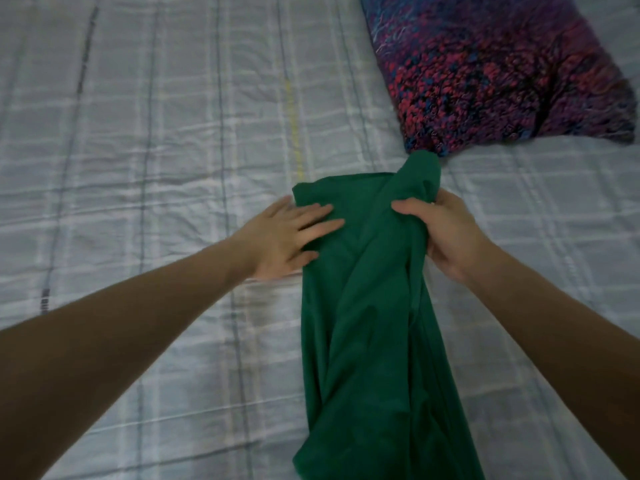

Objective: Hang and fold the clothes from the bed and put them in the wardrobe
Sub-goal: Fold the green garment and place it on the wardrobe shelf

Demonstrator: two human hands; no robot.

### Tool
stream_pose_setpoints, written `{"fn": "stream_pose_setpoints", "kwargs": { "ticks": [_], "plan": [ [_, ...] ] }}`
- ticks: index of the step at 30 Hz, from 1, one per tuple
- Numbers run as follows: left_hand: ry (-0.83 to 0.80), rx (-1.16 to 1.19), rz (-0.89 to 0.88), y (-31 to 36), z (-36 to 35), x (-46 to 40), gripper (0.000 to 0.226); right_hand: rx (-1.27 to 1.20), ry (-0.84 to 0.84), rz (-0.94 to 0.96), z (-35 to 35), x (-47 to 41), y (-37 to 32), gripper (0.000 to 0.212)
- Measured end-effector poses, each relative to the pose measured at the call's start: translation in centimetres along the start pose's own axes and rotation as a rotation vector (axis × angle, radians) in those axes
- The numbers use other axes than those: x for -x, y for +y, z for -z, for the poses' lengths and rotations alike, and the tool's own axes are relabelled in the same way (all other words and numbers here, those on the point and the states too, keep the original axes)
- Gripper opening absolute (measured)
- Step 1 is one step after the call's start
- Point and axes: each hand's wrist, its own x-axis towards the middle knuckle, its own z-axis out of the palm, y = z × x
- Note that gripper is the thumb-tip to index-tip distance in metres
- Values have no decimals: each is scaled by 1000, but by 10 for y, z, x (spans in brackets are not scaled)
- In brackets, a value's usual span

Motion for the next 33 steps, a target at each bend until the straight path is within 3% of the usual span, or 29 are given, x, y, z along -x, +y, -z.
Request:
{"fn": "stream_pose_setpoints", "kwargs": {
  "ticks": [3, 5, 7, 12, 15, 17, 18, 20, 21, 22, 24, 26, 28, 30, 33],
  "plan": [
    [33, -190, 242, -27, -9, 15, 60, -43, -49, 1, 1, 3, -7, 33],
    [52, -65, 537, -25, -6, 15, 64, -57, -62, 19, 2, 4, -11, 31],
    [182, 123, 716, -6, -2, 10, 57, -13, -22, 67, 2, 5, -15, 31],
    [246, 682, 865, 38, -3, -3, 23, 90, -56, 141, -1, 14, -23, 42],
    [477, 742, 975, 33, 4, -10, 15, 75, -132, 167, -5, 20, -30, 47],
    [670, 964, 960, 32, 21, -14, 31, 93, -182, 163, -8, 23, -32, 48],
    [650, 1228, 877, 36, 36, -16, 39, 98, -210, 158, -9, 24, -34, 48],
    [315, 1696, 621, 49, 62, -18, 53, 86, -286, 151, -14, 26, -38, 47],
    [152, 1797, 524, 55, 72, -18, 55, 83, -318, 152, -15, 28, -42, 45],
    [71, 1874, 463, 58, 75, -17, 53, 102, -328, 150, -15, 28, -46, 42],
    [155, 2009, 463, 53, 78, -15, 41, 245, -240, 146, -10, 27, -56, 31],
    [356, 2031, 567, 42, 75, -12, 34, 501, -71, 129, 3, 17, -58, 22],
    [440, 1847, 659, 33, 70, -13, 29, 628, 69, 19, 17, 0, -52, 38],
    [427, 1728, 679, 35, 63, -17, 21, 543, 124, -52, 20, -13, -45, 47],
    [487, 1671, 749, 36, 55, -25, 17, 349, 160, -5, 13, -31, -39, 40]
  ]
}}
